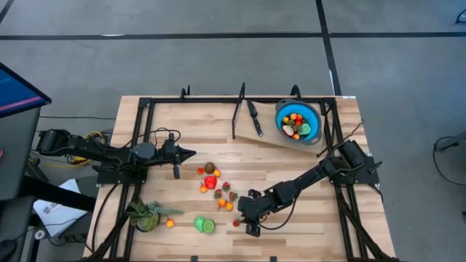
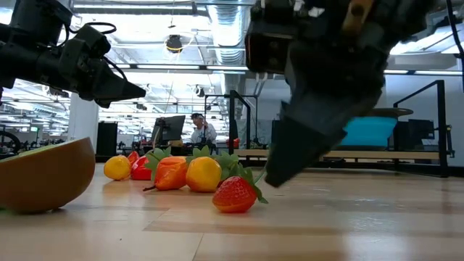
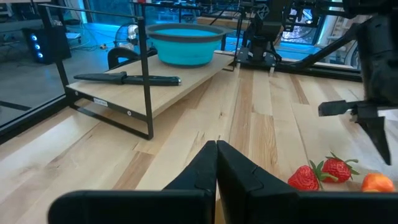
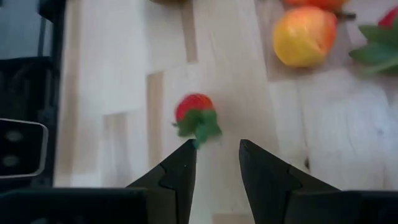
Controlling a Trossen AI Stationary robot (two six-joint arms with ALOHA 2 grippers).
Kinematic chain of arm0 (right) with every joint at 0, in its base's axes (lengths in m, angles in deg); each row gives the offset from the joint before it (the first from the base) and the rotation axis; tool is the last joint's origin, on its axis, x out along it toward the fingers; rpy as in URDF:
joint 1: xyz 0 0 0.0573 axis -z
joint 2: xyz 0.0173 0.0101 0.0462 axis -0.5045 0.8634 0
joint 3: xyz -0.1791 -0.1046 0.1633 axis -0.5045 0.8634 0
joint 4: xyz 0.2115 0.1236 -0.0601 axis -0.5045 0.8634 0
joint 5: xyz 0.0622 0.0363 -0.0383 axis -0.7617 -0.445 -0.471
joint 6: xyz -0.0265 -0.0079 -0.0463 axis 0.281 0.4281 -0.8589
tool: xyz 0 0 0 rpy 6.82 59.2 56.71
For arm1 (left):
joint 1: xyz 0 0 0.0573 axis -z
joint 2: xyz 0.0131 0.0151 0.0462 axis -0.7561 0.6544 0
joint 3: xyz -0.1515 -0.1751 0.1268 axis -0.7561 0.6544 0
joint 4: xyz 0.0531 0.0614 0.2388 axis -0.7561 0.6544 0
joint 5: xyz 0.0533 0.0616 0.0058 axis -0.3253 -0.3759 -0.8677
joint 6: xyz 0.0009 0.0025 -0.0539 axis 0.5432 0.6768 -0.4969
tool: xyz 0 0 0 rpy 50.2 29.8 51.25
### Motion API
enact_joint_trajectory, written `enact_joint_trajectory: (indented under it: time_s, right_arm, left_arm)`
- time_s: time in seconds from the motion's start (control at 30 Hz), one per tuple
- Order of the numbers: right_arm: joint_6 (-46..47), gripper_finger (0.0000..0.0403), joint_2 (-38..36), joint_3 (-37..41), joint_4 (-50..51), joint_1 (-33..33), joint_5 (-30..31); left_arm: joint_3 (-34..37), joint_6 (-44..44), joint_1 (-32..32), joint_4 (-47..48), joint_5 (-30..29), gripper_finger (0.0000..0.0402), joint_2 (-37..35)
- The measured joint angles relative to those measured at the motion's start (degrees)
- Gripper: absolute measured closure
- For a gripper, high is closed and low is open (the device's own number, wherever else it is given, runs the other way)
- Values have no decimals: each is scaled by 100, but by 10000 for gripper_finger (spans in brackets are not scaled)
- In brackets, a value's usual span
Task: Pick & Place Fruit
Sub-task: Put the red strawberry into the blue colander
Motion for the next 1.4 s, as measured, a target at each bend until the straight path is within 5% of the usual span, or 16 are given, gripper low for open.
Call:
enact_joint_trajectory:
  time_s: [0.8, 1.4]
  right_arm:
    - [-2, 399, -4, -11, -174, 2, 0]
    - [-36, 402, -385, -363, 288, 78, 3]
  left_arm:
    - [1, 0, 1, 0, 0, 401, 0]
    - [-1, 0, 1, 0, -2, 401, 0]
